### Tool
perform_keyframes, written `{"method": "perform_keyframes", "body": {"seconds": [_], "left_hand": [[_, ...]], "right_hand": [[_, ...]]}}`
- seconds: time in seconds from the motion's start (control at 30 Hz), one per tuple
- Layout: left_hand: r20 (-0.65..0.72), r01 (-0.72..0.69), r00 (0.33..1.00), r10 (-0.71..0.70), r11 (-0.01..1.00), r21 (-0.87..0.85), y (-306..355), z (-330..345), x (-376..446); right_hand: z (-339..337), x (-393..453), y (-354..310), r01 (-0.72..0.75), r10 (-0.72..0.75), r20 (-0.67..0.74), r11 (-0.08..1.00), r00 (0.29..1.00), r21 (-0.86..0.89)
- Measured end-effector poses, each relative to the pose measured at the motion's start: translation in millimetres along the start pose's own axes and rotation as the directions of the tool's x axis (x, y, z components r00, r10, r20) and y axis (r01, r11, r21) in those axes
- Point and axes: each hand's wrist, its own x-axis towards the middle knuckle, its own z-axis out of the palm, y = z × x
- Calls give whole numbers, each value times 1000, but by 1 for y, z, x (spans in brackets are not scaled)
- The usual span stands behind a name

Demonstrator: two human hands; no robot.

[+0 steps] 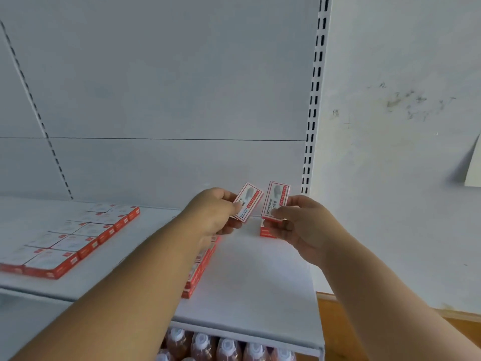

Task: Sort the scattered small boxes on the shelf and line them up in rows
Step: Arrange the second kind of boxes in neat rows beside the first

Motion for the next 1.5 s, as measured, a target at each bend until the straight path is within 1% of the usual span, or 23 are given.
{"method": "perform_keyframes", "body": {"seconds": [0.07,0.13,0.2,0.27,0.33,0.4,0.53,0.63,0.7,0.77,0.83,0.9,0.97,1.07,1.13,1.23,1.4,1.5], "left_hand": [[-15,-59,998,59,998,25,-7,-23,-6],[-31,-97,994,101,989,110,-15,-54,-12],[-25,-106,993,111,982,158,-23,-85,-15],[-14,-100,995,104,979,176,-30,-111,-17],[4,-108,994,109,977,185,-36,-130,-18],[26,-125,992,123,980,156,-41,-142,-17],[58,-140,989,133,980,139,-51,-160,-9],[114,-159,984,140,971,179,-54,-166,0],[146,-179,979,146,952,247,-54,-168,7],[172,-184,976,134,930,317,-53,-167,15],[204,-175,973,104,914,366,-55,-165,22],[235,-167,969,72,895,414,-60,-162,28],[250,-170,966,59,878,448,-66,-159,31],[270,-212,959,82,840,500,-72,-156,32],[289,-244,953,93,798,550,-74,-154,31],[302,-272,947,109,773,574,-74,-152,31],[338,-325,931,138,733,597,-75,-154,33],[357,-355,922,151,700,620,-74,-153,33]], "right_hand": [[14,-5,2,19,-19,4,1000,1000,-21],[31,-8,5,42,-42,4,997,999,-71],[50,-11,7,54,-51,31,993,998,-104],[71,-14,11,64,-55,86,992,995,-111],[92,-18,16,68,-58,91,991,994,-119],[110,-18,21,51,-47,33,989,998,-140],[136,-13,37,26,-54,-147,982,988,-185],[142,-10,46,35,-75,-246,986,966,-162],[142,-8,49,40,-114,-314,971,943,-234],[141,-7,51,35,-183,-365,926,913,-375],[141,-4,54,-7,-219,-386,863,896,-506],[142,-2,58,-78,-197,-382,799,903,-596],[145,1,61,-149,-142,-358,727,923,-671],[147,3,65,-224,-93,-331,564,939,-795],[149,4,67,-232,-84,-318,516,944,-825],[150,5,68,-216,-94,-291,467,952,-858],[146,4,65,-180,-135,-259,426,956,-886],[148,5,65,-172,-131,-238,385,962,-907]]}}
